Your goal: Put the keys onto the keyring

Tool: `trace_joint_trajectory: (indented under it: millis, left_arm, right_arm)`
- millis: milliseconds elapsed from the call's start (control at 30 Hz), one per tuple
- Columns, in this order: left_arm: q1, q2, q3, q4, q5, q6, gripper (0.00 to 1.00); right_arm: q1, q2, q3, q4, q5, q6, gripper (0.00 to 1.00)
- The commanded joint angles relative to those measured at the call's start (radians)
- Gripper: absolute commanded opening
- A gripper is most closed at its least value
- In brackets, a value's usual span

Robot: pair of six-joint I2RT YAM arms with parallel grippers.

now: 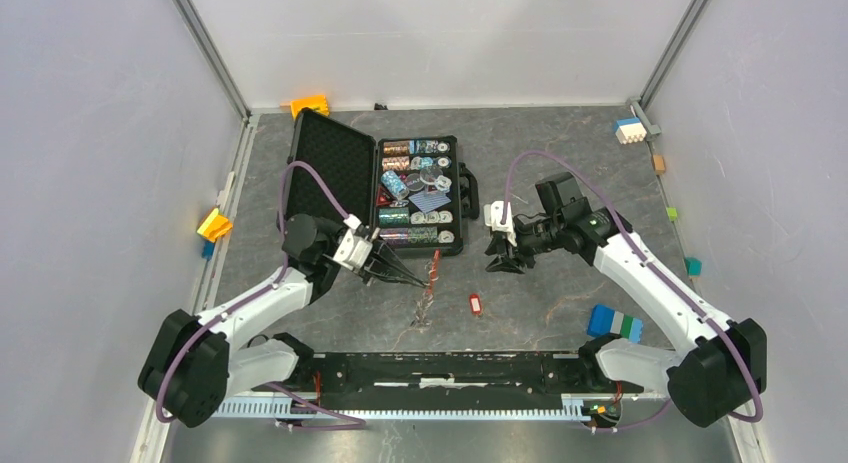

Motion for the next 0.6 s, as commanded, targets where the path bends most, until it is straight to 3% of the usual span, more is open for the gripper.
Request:
trace_joint_trajectory:
  millis: [0, 567]
  left_arm:
    - [-0.01, -0.005, -0.004, 0.149, 0.062, -0.076, 0.02]
    - [-0.015, 0.083, 0.018, 0.163, 0.111, 0.0, 0.02]
  right_arm:
    - [-0.003, -0.008, 0.002, 0.016, -0.039, -0.018, 0.42]
    - [-0.004, 0.061, -0.016, -0.028, -0.082, -0.129, 0.41]
